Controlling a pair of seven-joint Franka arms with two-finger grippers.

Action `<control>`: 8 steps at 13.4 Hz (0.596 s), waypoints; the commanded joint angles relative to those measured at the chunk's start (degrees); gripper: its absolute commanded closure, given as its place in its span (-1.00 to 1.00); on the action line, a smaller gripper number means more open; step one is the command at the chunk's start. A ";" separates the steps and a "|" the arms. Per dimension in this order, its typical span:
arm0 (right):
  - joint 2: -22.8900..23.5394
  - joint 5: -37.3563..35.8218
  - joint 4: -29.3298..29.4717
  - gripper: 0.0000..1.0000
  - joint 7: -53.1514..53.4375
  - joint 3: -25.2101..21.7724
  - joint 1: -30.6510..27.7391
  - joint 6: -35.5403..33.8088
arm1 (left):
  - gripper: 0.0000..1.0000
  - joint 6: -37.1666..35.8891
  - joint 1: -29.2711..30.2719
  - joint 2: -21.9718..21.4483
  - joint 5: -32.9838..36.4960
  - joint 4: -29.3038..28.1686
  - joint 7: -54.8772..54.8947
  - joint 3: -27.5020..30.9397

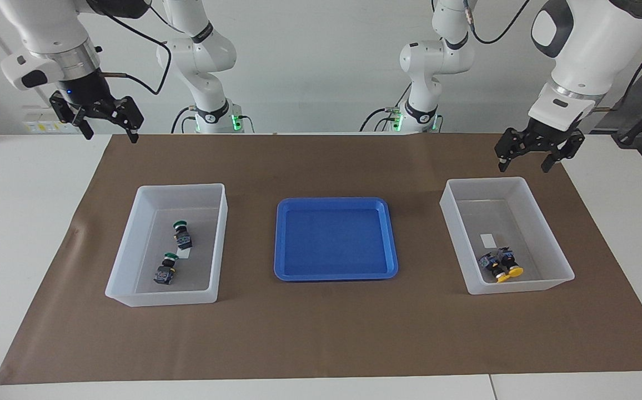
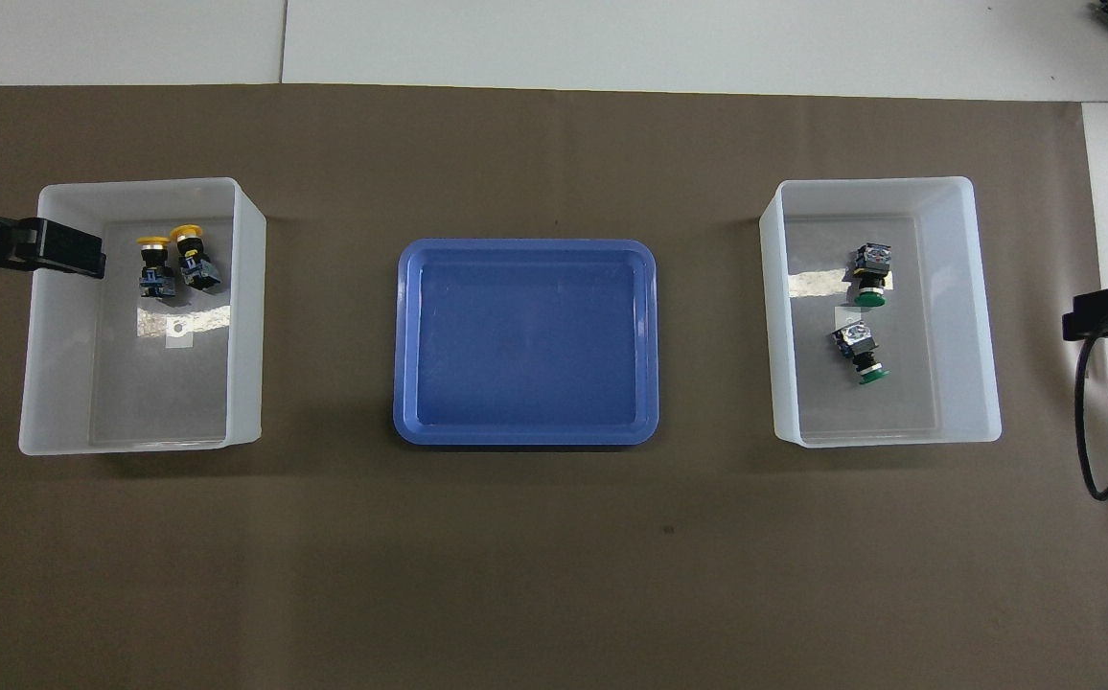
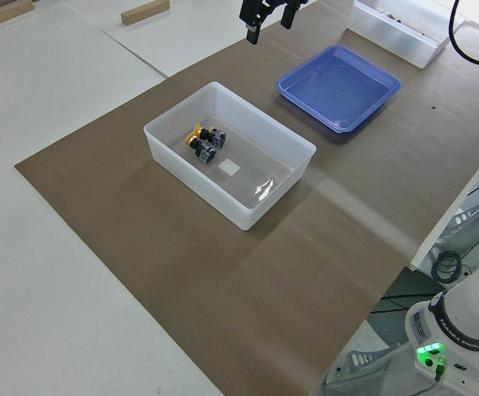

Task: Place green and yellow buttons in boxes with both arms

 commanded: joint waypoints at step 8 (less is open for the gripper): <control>-0.06 1.46 0.46 -1.00 1.33 0.01 0.14 -0.49 | -1.00 -2.77 0.36 -5.21 -0.71 -4.85 -0.33 0.50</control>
